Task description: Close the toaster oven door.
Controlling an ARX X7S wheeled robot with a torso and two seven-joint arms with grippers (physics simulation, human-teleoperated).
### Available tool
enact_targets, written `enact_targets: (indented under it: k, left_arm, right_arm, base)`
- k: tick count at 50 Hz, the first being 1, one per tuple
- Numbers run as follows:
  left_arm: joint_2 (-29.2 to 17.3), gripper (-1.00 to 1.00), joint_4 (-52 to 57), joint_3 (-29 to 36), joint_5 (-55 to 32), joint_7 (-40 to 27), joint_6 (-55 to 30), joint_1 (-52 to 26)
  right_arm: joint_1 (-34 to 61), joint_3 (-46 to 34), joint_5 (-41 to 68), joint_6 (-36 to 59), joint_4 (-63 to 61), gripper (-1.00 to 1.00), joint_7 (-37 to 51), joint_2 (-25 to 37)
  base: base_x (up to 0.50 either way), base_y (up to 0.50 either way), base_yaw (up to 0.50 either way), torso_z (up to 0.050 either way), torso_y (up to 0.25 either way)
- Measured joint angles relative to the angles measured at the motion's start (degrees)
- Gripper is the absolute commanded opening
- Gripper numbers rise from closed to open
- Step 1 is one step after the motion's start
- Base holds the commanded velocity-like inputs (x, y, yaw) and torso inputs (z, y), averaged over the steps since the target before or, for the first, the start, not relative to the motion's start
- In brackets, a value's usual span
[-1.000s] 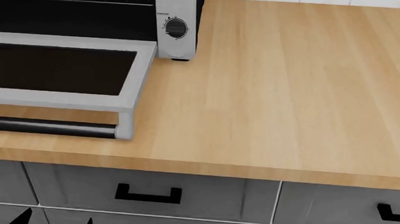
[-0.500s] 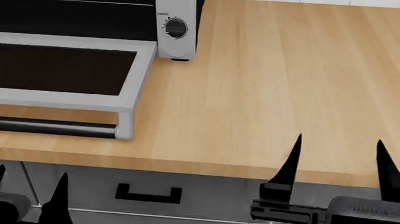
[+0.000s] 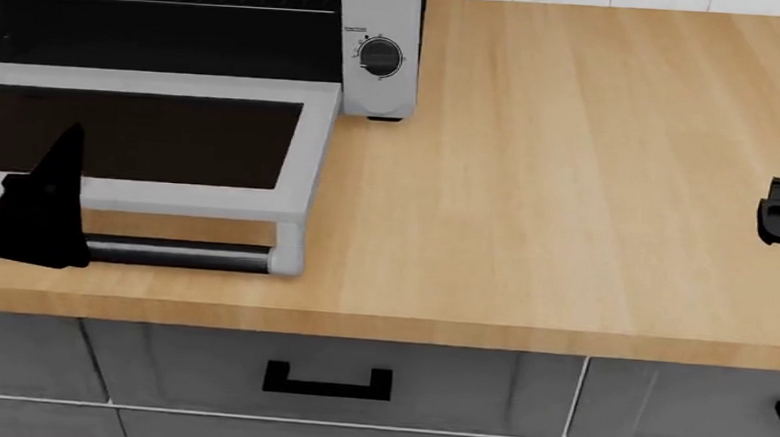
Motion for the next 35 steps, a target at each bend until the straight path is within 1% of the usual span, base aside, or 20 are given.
enact_targets:
  k: [13,25,35]
  left_arm:
    - [-1.3,1.00,1.6,0.3,-2.1,0.9,-3.2,-3.2]
    - [-1.8,1.00,2.0,-0.1,-2.4,1.1,-2.4,-2.9]
    - [-2.2,1.00,2.3,0.2,-2.2,1.1,-1.7,-2.4]
  right_arm:
    - [0.7,0.8,7.8,-0.2,-1.6,1.00,5.9,6.7]
    - [3.0,0.0,14.1,-0.5,-2.1,1.00,10.3,11.2]
    - [2.6,-0.7,16.3,-2.1,-2.2,1.00,12.3,13.5]
  base:
    - [0.00,0.50,0.00,0.000,0.000]
    - [0.00,0.50,0.00,0.000,0.000]
    - [0.00,0.50,0.00,0.000,0.000]
